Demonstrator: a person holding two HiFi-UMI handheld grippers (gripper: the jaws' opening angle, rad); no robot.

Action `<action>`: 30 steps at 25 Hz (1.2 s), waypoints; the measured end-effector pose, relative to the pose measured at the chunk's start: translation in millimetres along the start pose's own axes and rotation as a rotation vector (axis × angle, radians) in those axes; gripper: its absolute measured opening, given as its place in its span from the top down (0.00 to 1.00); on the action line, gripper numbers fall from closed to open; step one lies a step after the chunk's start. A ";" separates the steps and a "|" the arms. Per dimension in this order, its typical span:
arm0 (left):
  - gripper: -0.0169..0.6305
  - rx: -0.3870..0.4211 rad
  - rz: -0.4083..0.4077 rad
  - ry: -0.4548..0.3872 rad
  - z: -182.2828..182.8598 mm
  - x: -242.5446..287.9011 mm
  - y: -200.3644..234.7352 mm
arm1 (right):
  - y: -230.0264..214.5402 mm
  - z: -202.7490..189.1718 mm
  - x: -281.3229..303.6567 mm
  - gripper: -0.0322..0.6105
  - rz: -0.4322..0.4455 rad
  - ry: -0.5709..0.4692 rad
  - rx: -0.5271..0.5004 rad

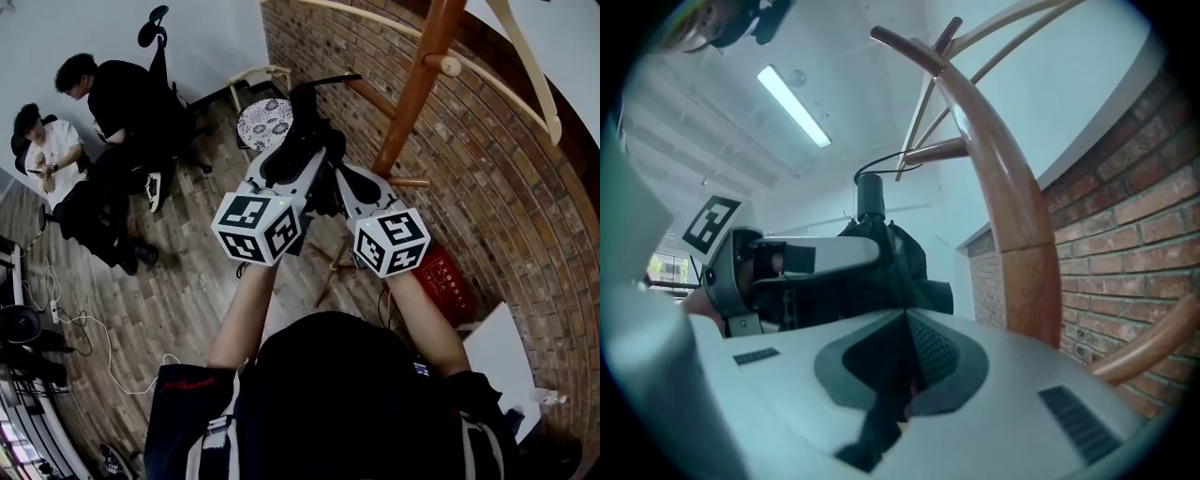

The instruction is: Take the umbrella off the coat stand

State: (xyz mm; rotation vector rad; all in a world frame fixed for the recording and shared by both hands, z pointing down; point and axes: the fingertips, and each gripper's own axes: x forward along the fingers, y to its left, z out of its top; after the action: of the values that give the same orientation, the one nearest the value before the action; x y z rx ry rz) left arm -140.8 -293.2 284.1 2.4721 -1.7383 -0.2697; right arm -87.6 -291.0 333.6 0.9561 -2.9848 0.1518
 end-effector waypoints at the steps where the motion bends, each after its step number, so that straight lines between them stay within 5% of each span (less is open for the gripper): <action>1: 0.63 0.000 0.002 -0.001 0.5 -0.9 0.6 | 0.6 0.0 0.3 0.90 0.001 0.000 0.000; 30: 0.63 -0.040 -0.017 0.041 -8.4 -30.0 7.8 | 25.2 -9.8 -1.1 0.91 -0.032 0.021 0.041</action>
State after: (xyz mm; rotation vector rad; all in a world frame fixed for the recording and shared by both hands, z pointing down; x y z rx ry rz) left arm -156.2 -267.7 296.2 2.4484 -1.6799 -0.2511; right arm -101.6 -269.0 341.0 0.9991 -2.9568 0.2227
